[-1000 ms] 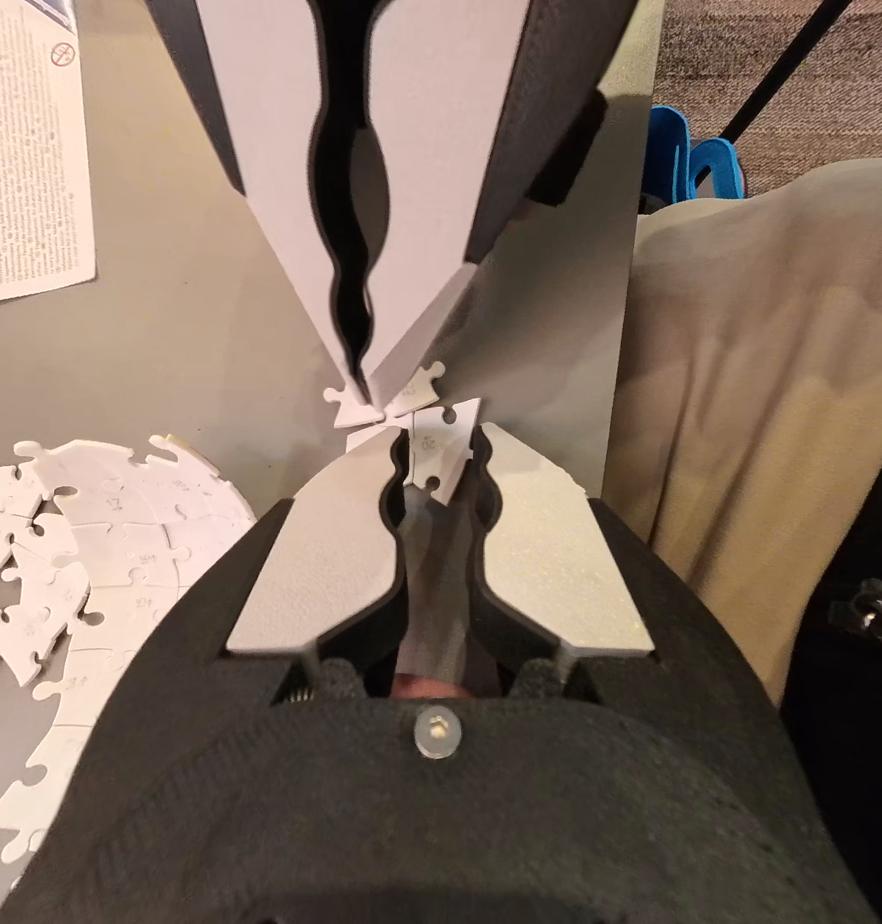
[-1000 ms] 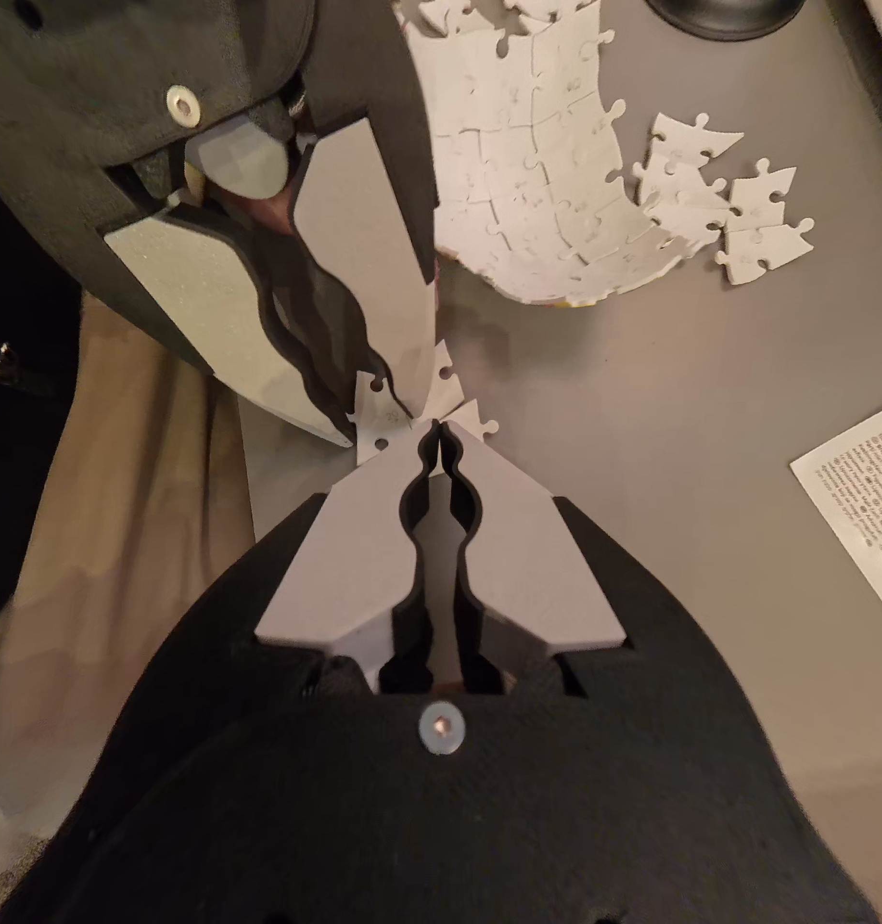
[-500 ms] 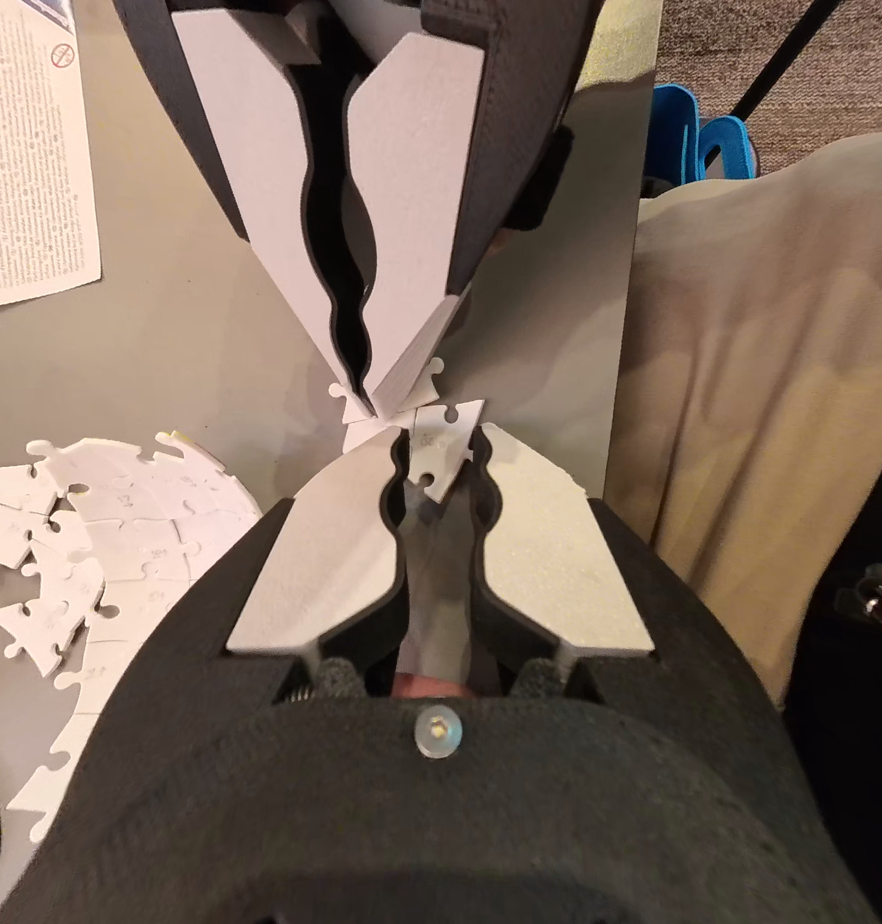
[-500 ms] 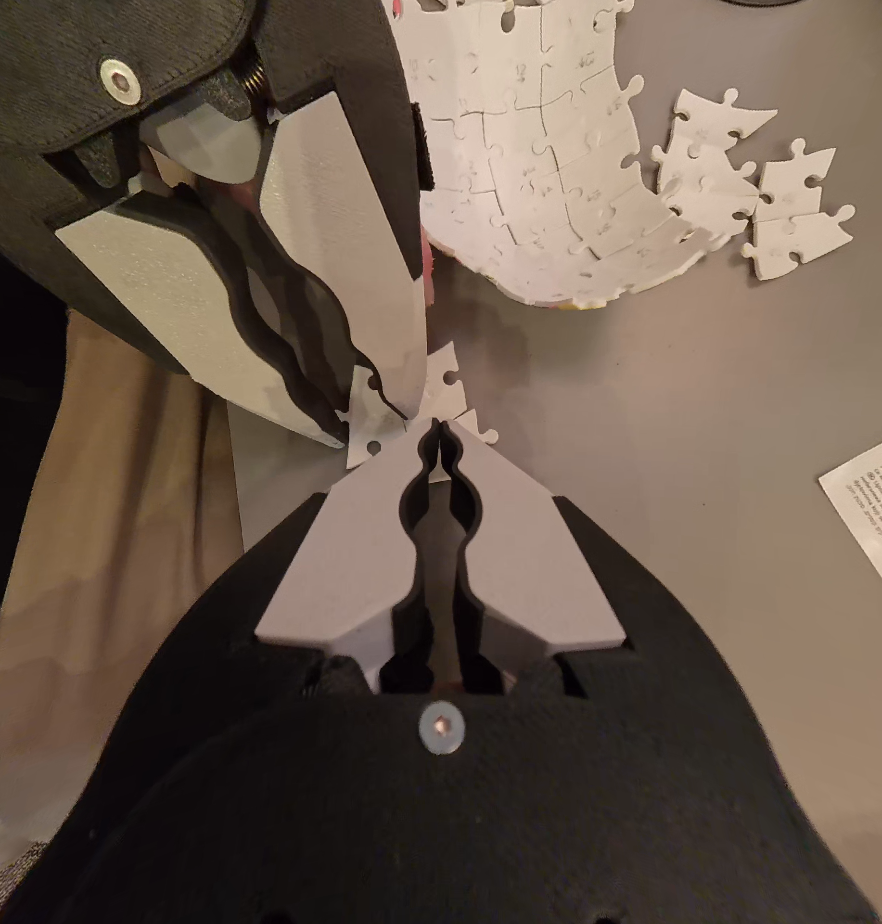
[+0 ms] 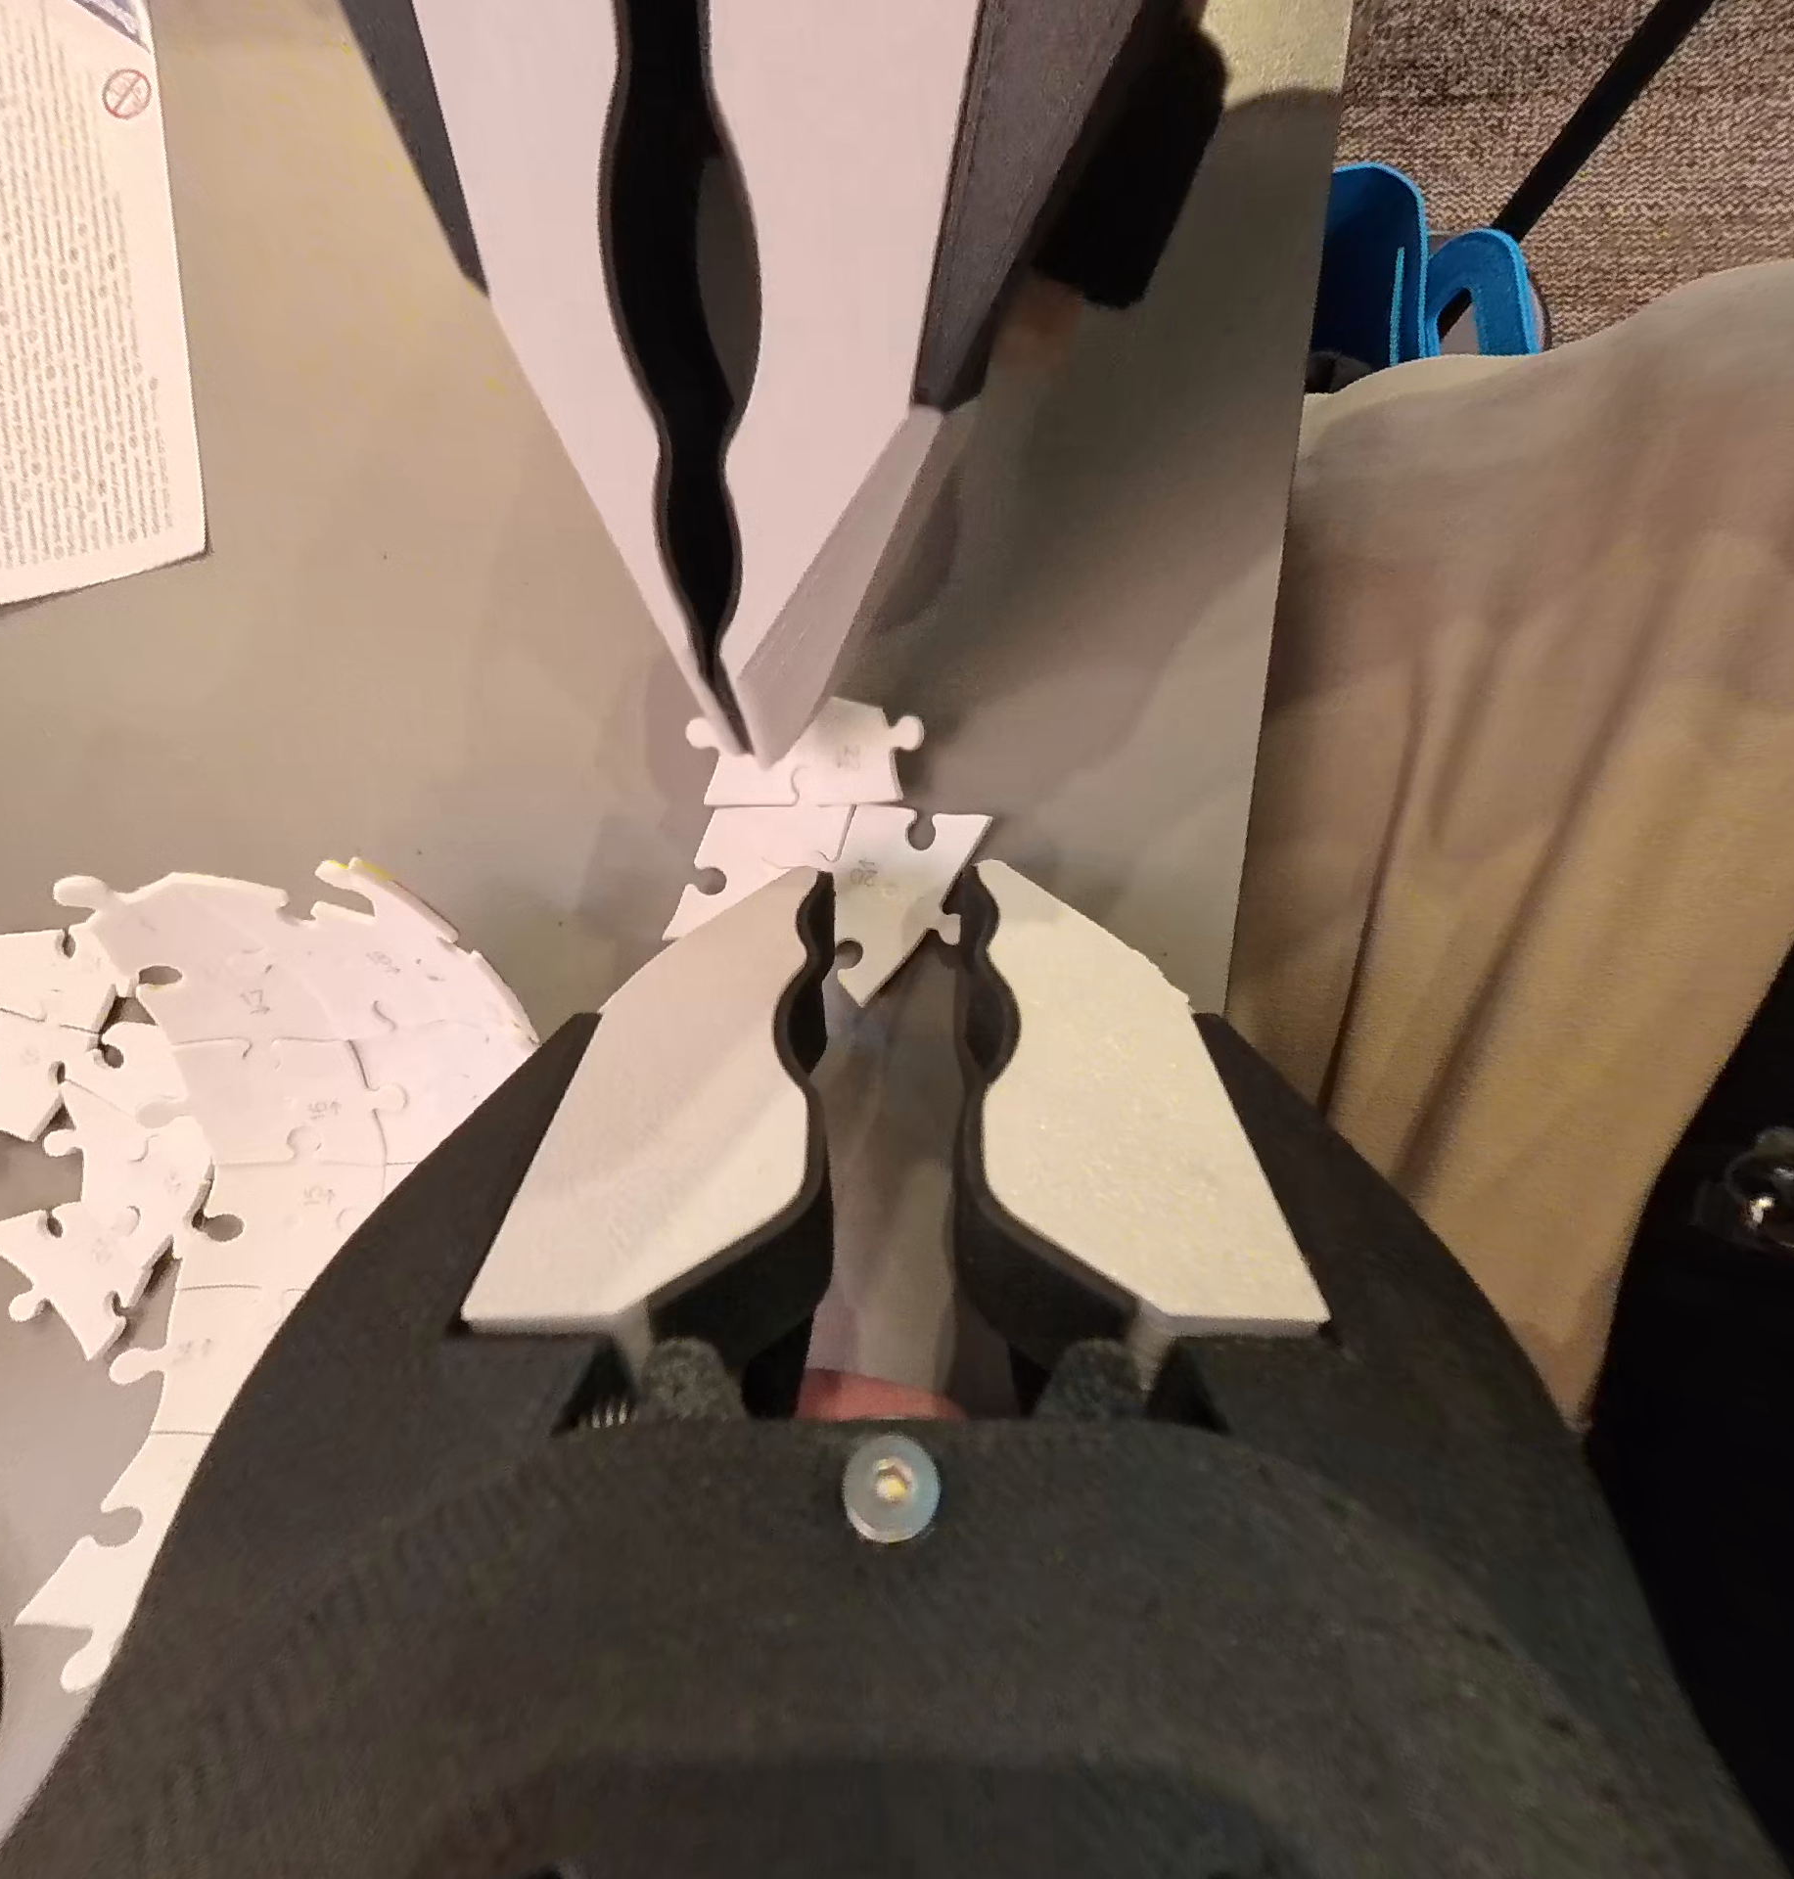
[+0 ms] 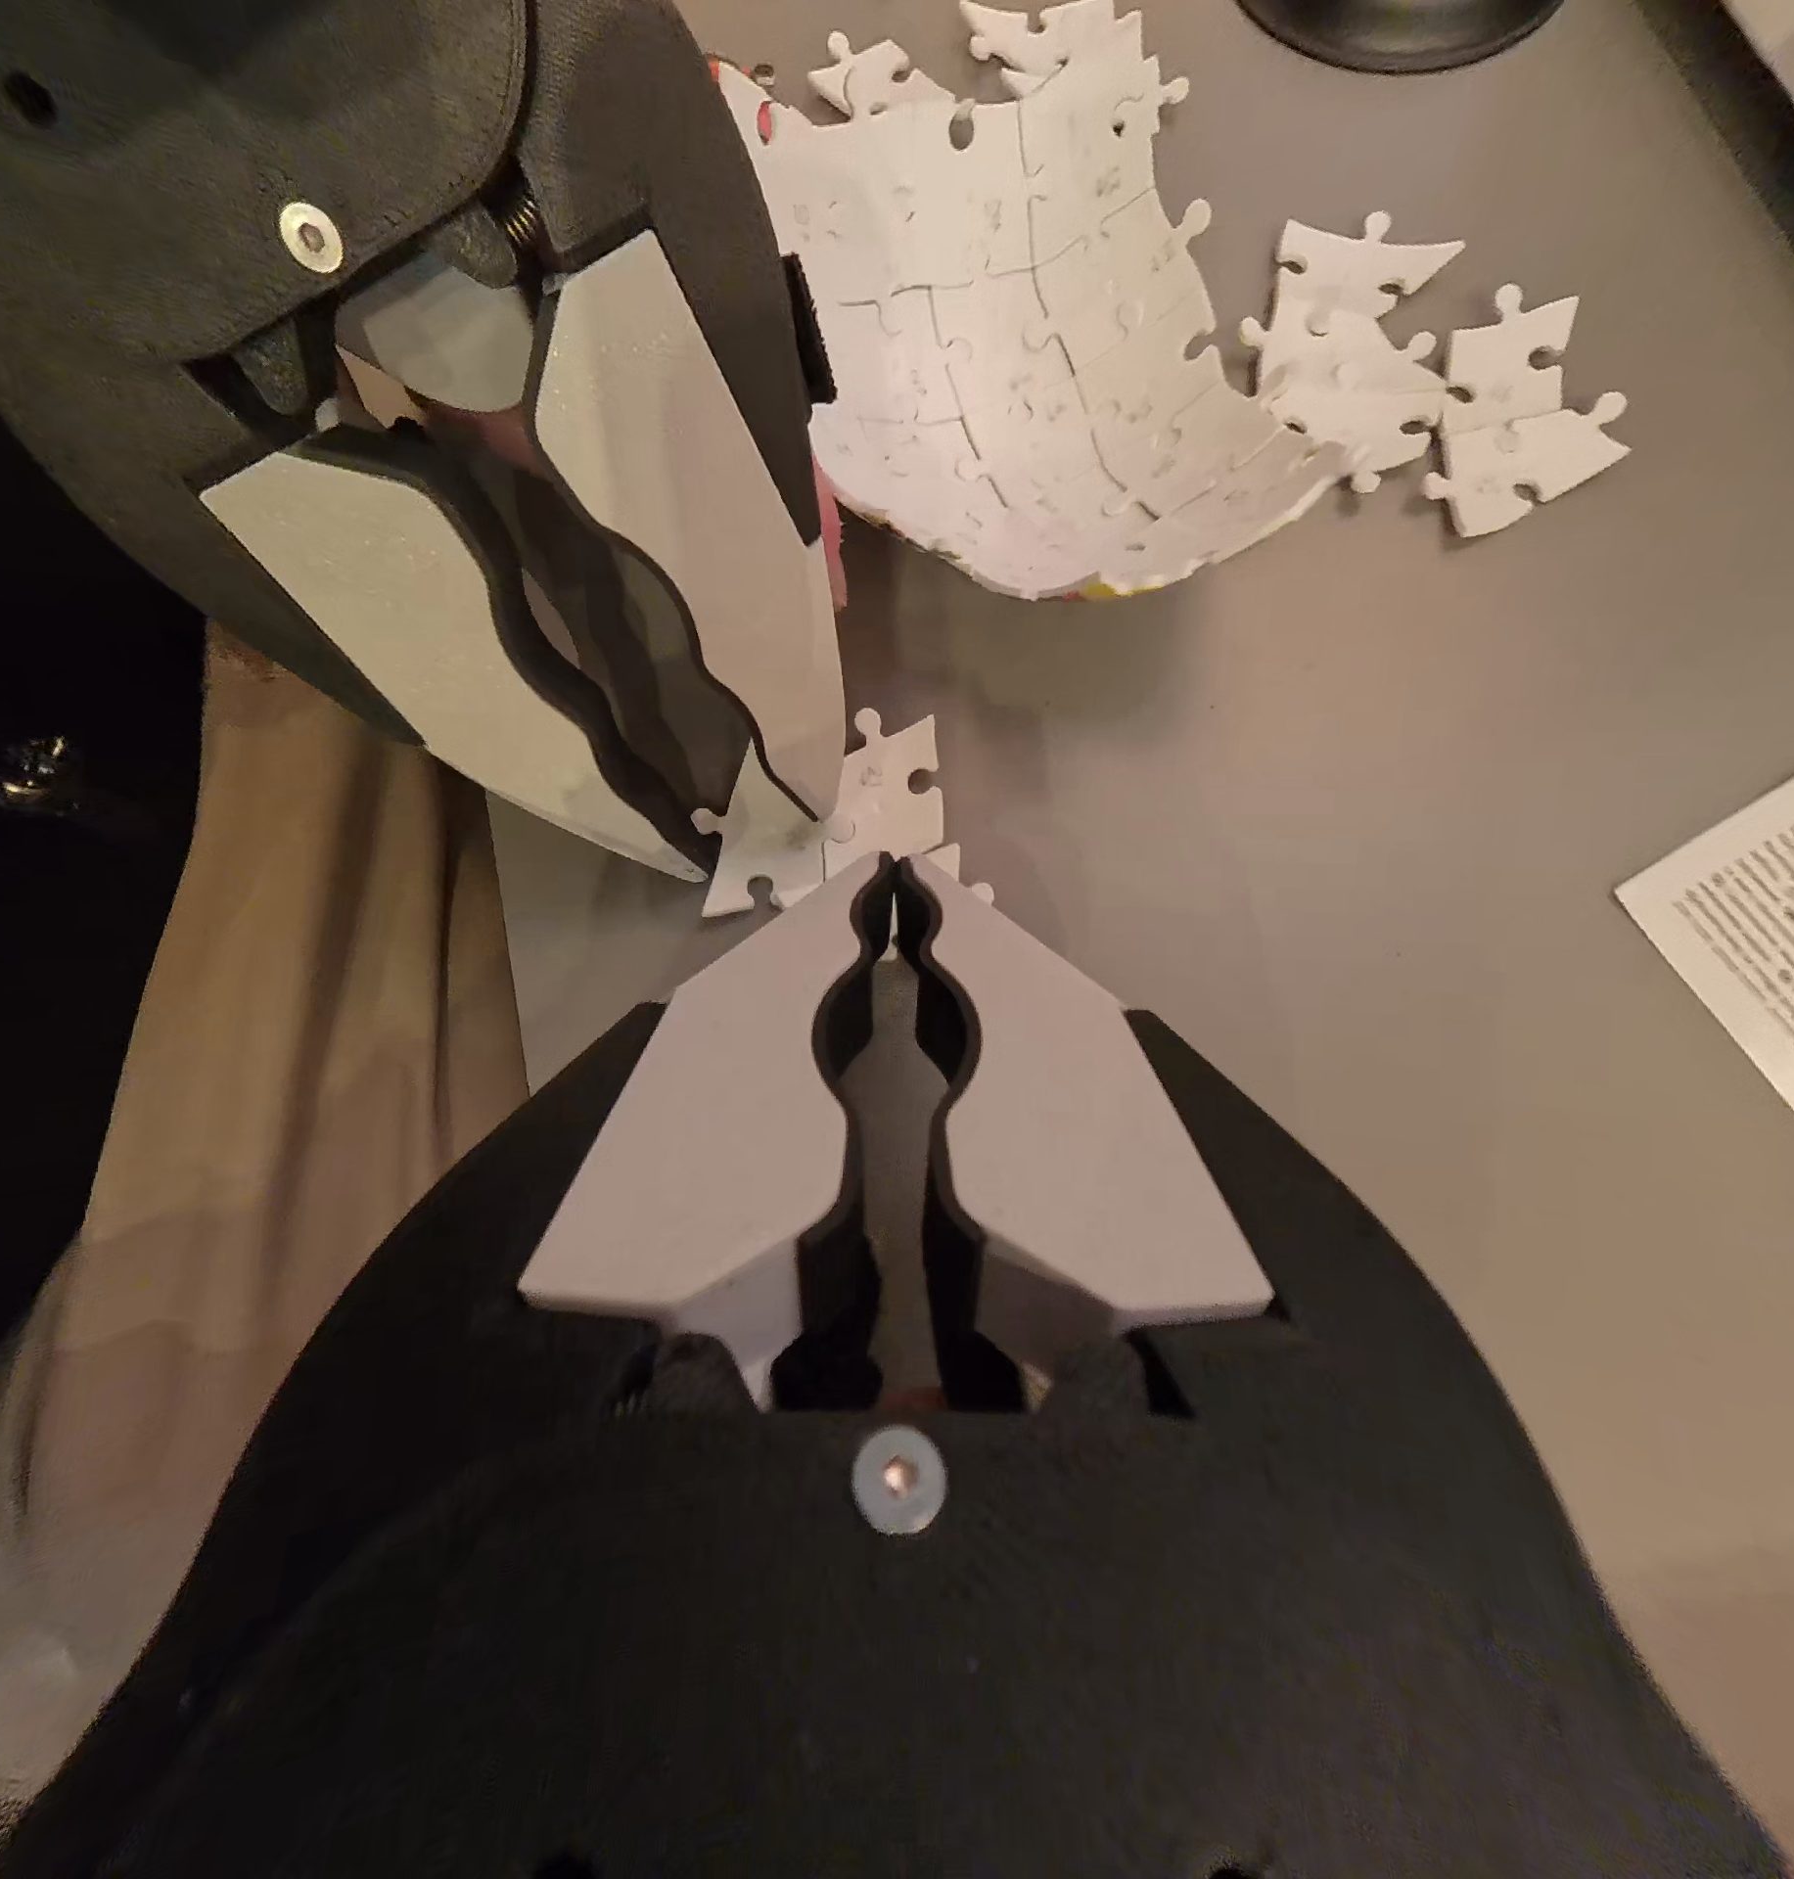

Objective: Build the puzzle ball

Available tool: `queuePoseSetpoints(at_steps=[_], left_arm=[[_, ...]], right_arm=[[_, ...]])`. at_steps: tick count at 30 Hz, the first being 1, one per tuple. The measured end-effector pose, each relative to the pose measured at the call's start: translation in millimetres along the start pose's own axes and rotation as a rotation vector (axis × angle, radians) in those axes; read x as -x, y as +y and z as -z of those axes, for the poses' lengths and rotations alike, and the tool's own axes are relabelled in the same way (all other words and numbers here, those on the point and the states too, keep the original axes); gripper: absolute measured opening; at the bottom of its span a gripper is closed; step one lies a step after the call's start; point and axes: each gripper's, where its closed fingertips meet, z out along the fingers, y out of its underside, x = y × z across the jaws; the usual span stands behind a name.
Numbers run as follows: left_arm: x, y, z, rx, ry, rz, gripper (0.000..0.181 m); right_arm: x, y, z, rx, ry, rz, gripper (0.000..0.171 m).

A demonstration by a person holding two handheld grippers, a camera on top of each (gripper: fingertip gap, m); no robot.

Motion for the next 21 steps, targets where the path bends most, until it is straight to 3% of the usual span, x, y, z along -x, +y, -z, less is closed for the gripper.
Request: queuePoseSetpoints(at_steps=[15,21], left_arm=[[0,0,0,0.004,0.010,-0.004,0.022],[0,0,0,0.002,0.011,-0.004,0.022]], right_arm=[[15,11,-7,0.072,-0.020,0.057,0.000],[6,1,2,0.001,0.000,-0.007,0.000]])
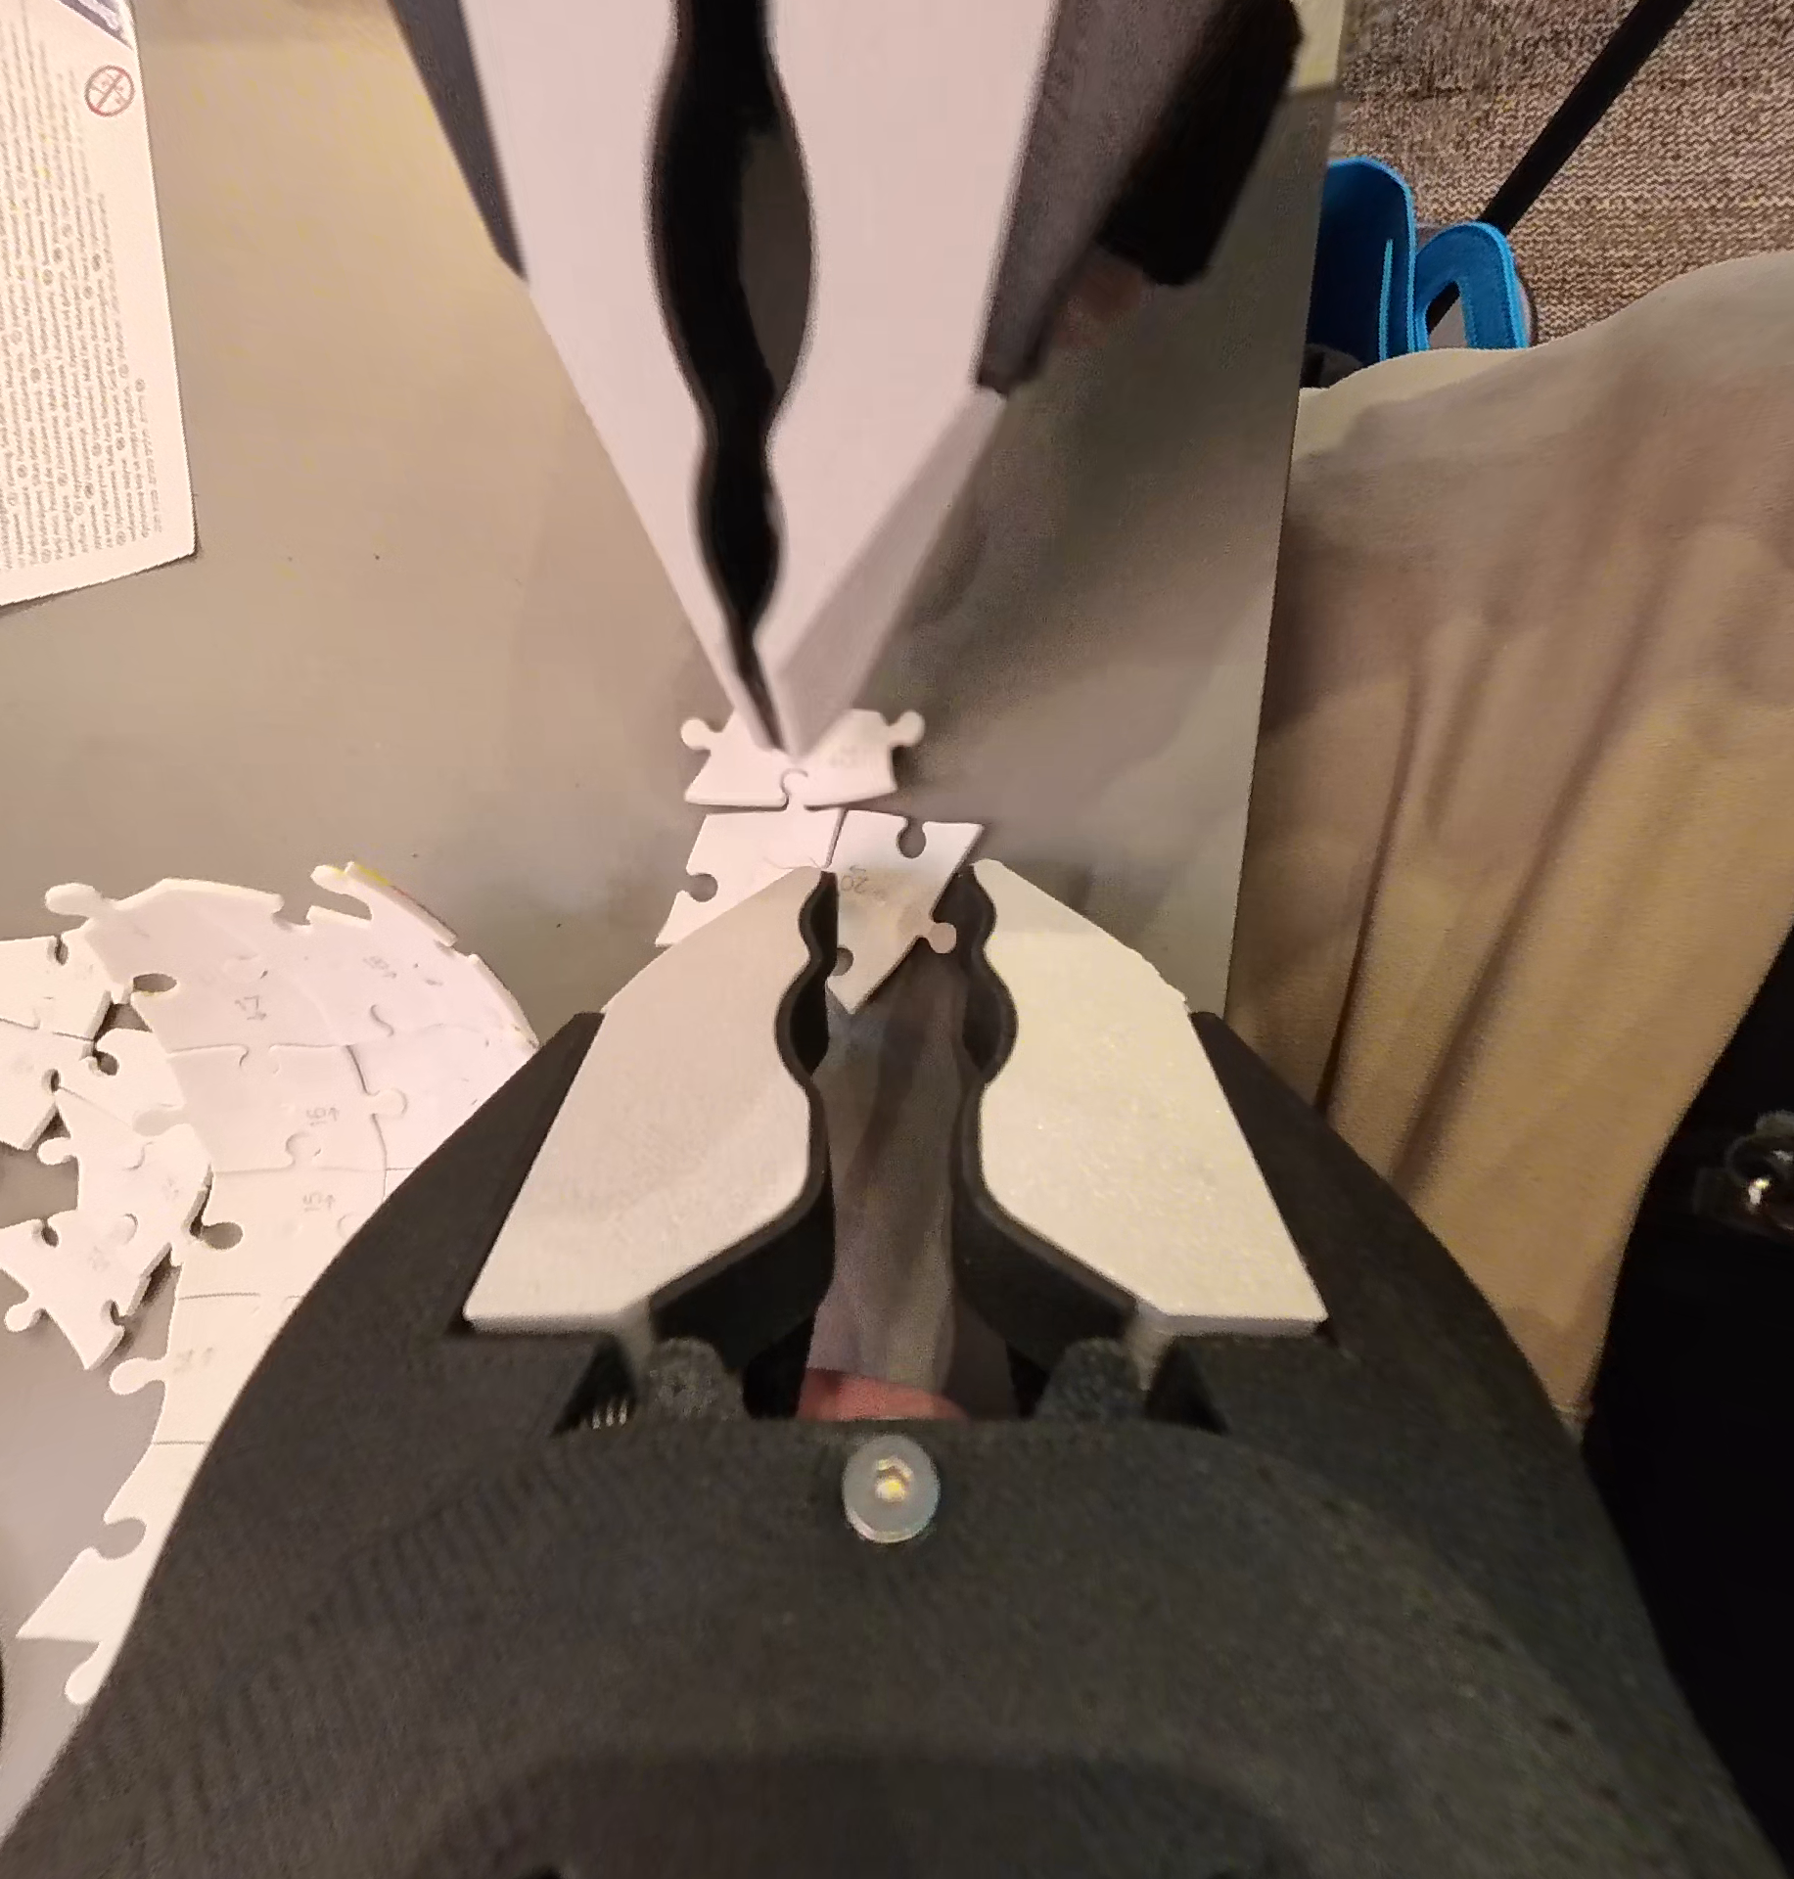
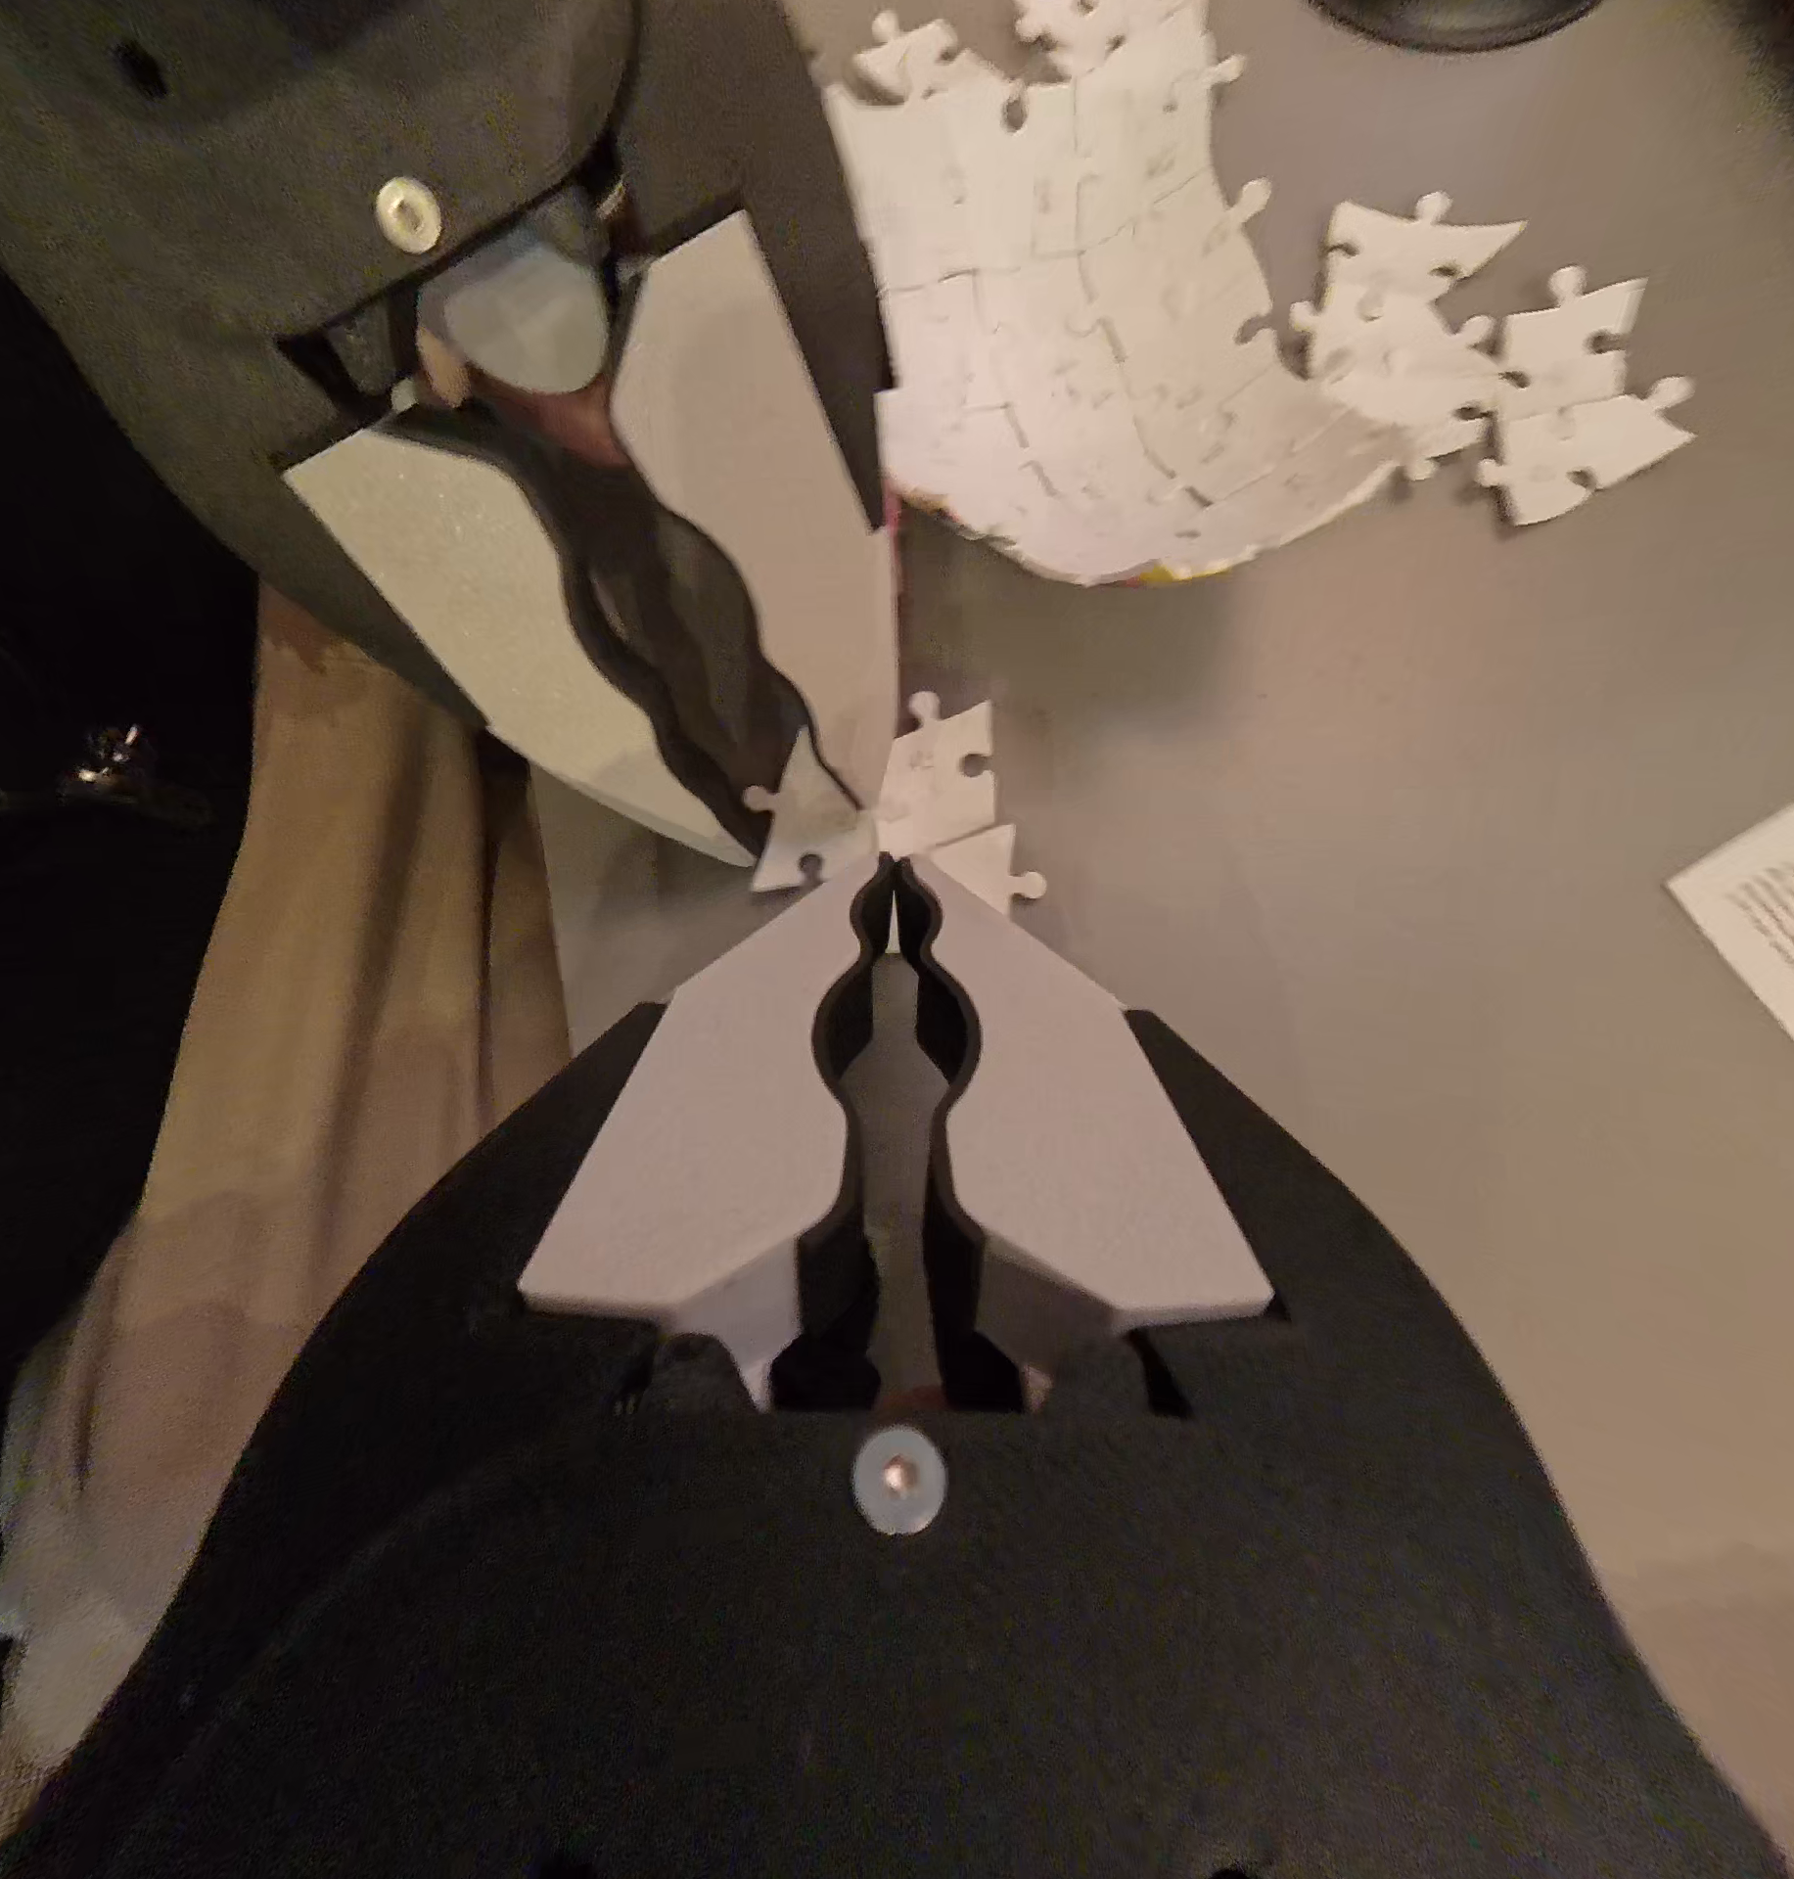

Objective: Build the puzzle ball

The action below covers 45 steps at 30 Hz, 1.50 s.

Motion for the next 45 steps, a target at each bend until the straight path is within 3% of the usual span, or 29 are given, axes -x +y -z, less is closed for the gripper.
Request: queuePoseSetpoints(at_steps=[5,12,26,34,45], left_arm=[[-1,0,0,-0.002,0.005,0.001,0.021],[-2,0,0,0.000,0.003,-0.004,0.020],[-3,0,0,-0.007,0.004,0.005,0.020],[-3,-1,0,-0.010,0.007,0.014,0.020],[-3,-1,-1,-0.008,0.009,0.008,0.020]], right_arm=[[-24,1,7,-0.007,0.074,-0.053,0.015],[-19,7,-11,0.065,-0.005,-0.070,0.027],[-20,15,3,0.098,0.018,-0.042,0.001],[-13,30,18,0.138,-0.009,-0.068,0.000],[-9,19,11,0.144,-0.022,0.148,0.025]])
